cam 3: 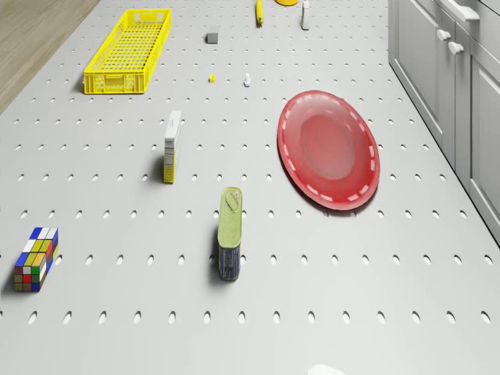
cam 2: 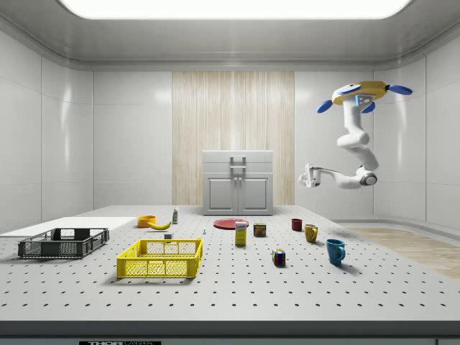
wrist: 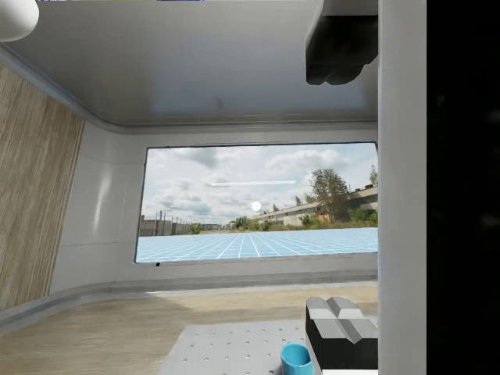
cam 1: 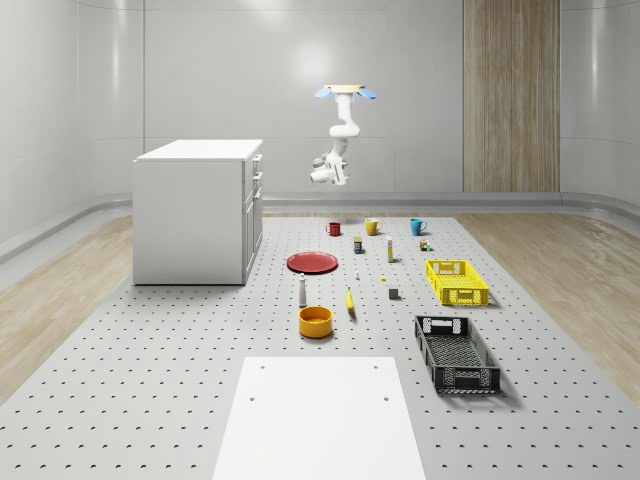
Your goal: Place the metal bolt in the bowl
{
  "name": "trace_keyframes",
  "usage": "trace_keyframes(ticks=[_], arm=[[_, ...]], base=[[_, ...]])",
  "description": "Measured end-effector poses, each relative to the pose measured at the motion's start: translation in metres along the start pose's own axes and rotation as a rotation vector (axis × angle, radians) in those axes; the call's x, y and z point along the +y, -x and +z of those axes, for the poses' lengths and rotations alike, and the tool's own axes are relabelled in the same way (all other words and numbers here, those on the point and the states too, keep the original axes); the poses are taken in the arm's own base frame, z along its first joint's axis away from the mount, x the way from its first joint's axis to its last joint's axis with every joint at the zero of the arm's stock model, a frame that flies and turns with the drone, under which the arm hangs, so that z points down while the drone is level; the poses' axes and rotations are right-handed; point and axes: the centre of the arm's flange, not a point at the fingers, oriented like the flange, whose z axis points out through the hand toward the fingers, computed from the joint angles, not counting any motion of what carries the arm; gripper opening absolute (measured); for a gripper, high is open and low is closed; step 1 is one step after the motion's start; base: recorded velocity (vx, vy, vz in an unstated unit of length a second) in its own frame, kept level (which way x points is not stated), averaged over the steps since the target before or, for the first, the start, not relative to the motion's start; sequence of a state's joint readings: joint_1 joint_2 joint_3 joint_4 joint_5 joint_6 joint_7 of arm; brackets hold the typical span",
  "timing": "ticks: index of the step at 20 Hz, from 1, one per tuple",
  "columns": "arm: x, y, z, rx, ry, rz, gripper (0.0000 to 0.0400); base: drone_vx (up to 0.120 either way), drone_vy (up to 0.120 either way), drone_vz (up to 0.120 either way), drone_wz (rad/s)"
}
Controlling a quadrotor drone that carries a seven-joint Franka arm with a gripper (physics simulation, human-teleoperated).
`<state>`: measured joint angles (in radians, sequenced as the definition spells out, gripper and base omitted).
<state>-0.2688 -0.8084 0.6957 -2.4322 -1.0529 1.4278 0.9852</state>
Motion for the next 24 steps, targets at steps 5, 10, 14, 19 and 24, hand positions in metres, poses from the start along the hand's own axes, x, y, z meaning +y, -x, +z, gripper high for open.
trace_keyframes(ticks=[5,10,14,19,24], arm=[[-0.049,0.05,0.03,0.556,0.56,-0.018,0.04],[-0.065,0.067,0.067,0.877,0.878,-0.03,0.04],[-0.068,0.071,0.083,1.0,0.997,-0.037,0.04],[-0.069,0.072,0.093,1.07,1.064,-0.041,0.04],[-0.069,0.073,0.097,1.099,1.09,-0.043,0.04]], base=[[0.12,0.0,0.0,0.0],[0.12,0.0,0.0,0.0],[0.12,0.0,0.0,0.0],[0.12,0.0,-0.12,0.0],[0.12,0.0,-0.12,0.0]])
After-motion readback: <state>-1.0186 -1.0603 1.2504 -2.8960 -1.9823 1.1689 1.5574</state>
